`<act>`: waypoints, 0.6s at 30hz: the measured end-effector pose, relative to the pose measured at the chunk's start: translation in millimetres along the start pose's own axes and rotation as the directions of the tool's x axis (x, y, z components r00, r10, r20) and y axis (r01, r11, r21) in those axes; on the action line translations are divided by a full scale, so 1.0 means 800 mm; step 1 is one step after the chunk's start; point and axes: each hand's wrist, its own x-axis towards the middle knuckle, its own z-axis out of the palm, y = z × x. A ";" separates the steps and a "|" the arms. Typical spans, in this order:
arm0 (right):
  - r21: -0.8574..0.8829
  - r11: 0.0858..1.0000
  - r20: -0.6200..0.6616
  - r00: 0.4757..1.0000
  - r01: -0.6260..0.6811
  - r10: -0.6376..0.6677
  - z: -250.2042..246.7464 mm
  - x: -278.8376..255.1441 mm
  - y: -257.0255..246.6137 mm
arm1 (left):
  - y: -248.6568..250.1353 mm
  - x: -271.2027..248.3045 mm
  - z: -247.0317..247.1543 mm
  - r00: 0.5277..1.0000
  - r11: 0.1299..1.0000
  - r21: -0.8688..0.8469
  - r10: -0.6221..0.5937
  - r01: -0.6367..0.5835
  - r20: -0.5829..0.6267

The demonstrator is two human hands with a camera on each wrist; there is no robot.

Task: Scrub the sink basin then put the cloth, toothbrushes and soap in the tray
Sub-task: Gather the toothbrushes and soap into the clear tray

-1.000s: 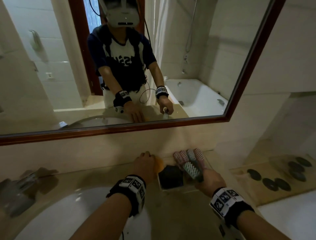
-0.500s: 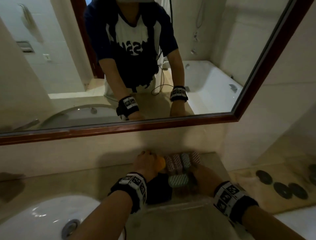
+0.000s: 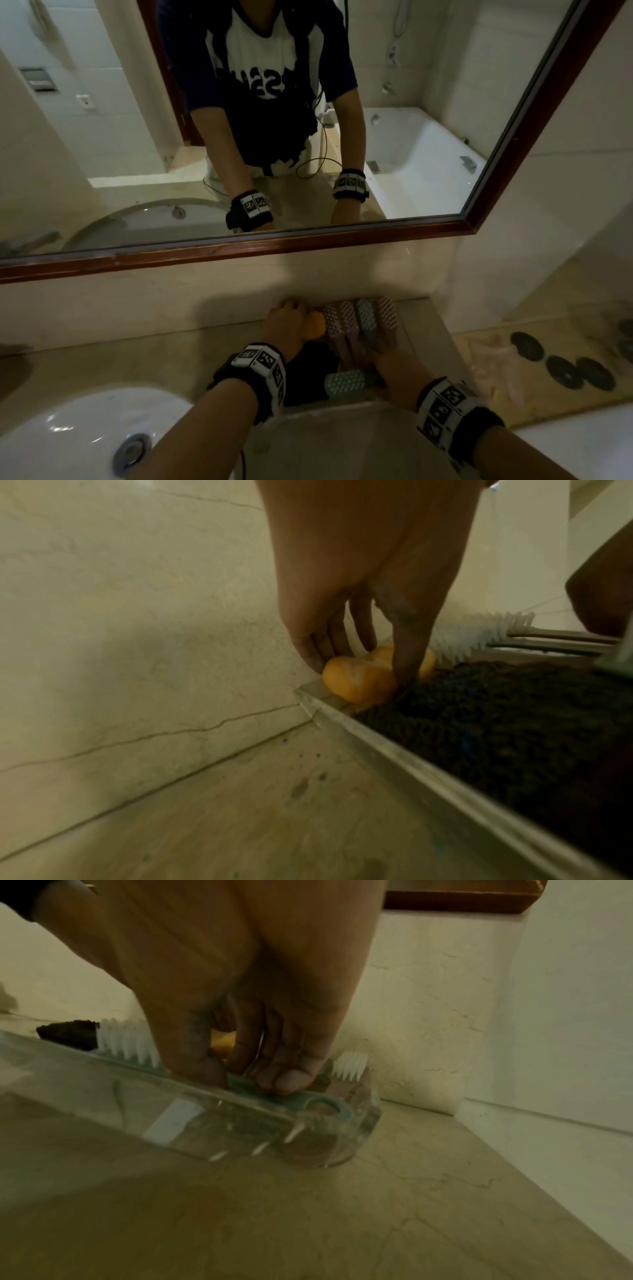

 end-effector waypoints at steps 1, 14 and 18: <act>0.010 1.000 0.004 1.000 -0.005 0.005 0.000 -0.001 0.000 | 0.000 0.000 0.000 1.000 1.000 0.011 0.003 -0.003 0.005; 0.083 0.996 -0.052 0.999 0.012 -0.008 0.006 -0.019 -0.003 | -0.001 -0.017 0.001 0.994 0.986 0.141 -0.083 0.093 -0.074; 0.108 0.994 -0.110 0.994 0.031 -0.019 0.002 -0.027 -0.007 | -0.002 -0.023 -0.002 0.994 0.986 0.127 -0.101 0.105 -0.043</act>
